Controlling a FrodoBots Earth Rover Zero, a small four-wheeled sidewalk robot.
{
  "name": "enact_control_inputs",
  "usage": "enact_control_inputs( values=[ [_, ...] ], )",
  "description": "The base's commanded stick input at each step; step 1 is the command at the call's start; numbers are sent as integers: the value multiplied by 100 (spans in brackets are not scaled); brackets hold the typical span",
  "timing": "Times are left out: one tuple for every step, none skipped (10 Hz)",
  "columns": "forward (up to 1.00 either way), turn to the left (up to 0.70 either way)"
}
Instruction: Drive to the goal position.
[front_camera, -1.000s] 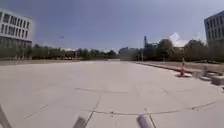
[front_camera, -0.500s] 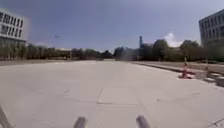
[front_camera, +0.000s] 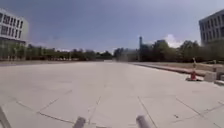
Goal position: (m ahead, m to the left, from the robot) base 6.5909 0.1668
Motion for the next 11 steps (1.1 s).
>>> enact_control_inputs(
  values=[
    [100, 0],
    [100, 0],
    [100, 0],
    [100, 0],
    [100, 0],
    [100, 0],
    [100, 0],
    [100, 0],
    [100, 0],
    [100, 0],
    [100, 0]
  ],
)
